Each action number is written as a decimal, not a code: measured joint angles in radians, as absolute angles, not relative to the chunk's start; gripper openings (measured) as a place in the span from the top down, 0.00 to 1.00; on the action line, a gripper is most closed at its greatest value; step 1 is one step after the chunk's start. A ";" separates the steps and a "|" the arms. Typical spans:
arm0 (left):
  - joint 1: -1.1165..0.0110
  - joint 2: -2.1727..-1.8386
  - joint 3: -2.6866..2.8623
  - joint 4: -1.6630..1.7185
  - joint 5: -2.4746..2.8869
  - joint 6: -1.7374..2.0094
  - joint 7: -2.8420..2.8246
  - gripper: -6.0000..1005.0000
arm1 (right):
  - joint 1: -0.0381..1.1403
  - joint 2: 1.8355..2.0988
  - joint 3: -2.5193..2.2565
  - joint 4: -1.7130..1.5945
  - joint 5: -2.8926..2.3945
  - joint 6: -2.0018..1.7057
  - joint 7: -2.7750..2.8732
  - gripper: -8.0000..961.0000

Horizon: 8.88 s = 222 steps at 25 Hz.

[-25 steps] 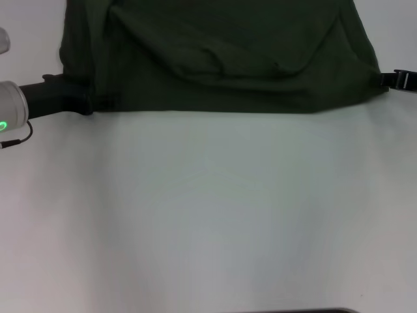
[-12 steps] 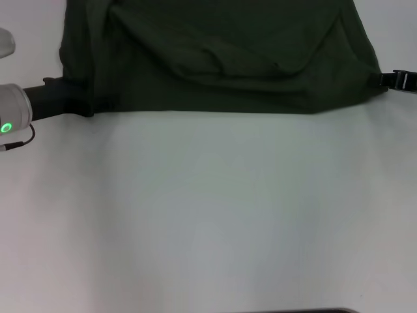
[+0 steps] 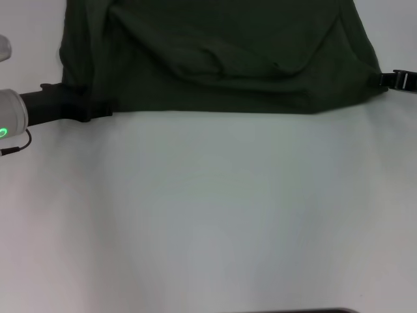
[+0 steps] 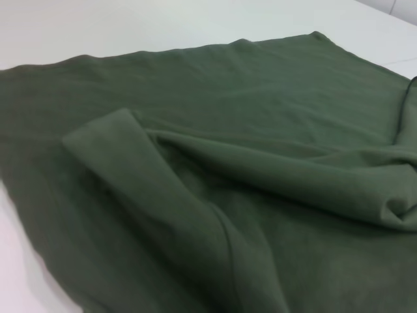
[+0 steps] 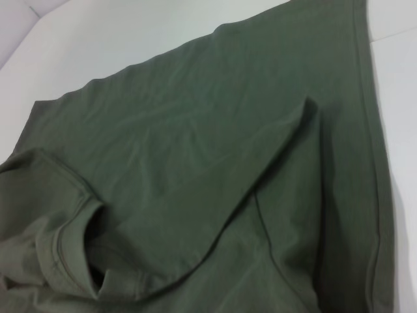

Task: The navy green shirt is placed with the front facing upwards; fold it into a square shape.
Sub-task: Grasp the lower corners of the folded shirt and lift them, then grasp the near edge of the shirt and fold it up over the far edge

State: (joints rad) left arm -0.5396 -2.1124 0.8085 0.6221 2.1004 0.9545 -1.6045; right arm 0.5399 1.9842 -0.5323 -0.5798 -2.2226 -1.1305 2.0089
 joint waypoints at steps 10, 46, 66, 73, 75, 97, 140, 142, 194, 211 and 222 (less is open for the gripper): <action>-0.534 -2.111 0.807 0.625 2.100 0.954 -1.605 0.21 | 0.538 1.985 -0.532 -0.580 -2.223 -1.130 2.009 0.94; -0.463 -2.076 0.780 0.699 2.116 1.090 -1.673 0.96 | 0.502 1.990 -0.498 -0.580 -2.206 -1.203 1.961 0.94; -0.337 -2.034 0.710 0.730 2.124 1.447 -1.663 0.96 | 0.325 1.994 -0.441 -0.583 -2.174 -1.358 1.854 0.94; -0.315 -2.025 0.709 0.732 2.159 1.556 -1.661 0.96 | 0.283 1.998 -0.376 -0.578 -2.174 -1.432 1.783 0.94; -0.313 -2.023 0.709 0.732 2.172 1.584 -1.661 0.96 | 0.274 1.998 -0.368 -0.576 -2.176 -1.459 1.756 0.94; -0.310 -2.000 0.703 0.731 2.276 1.679 -1.670 0.96 | 0.141 1.988 -0.321 -0.580 -2.180 -1.585 1.660 0.94; -0.384 -1.973 0.427 0.876 2.212 1.950 -1.643 0.96 | 0.316 1.953 -0.107 -0.714 -2.170 -1.904 1.727 0.94; -0.387 -1.972 0.410 0.876 2.196 1.950 -1.642 0.96 | 0.327 1.952 -0.108 -0.715 -2.170 -1.905 1.729 0.94; -0.292 -1.974 0.448 0.822 2.258 1.953 -1.611 0.96 | 0.131 2.032 -0.067 -0.699 -2.199 -1.915 1.609 0.94; -0.332 -1.976 0.417 0.783 2.273 1.881 -1.606 0.96 | 0.208 2.027 -0.077 -0.697 -2.206 -1.907 1.614 0.94; -0.512 -1.974 0.373 0.694 2.270 1.659 -1.666 0.96 | 0.420 1.974 -0.145 -0.685 -2.207 -1.738 1.773 0.94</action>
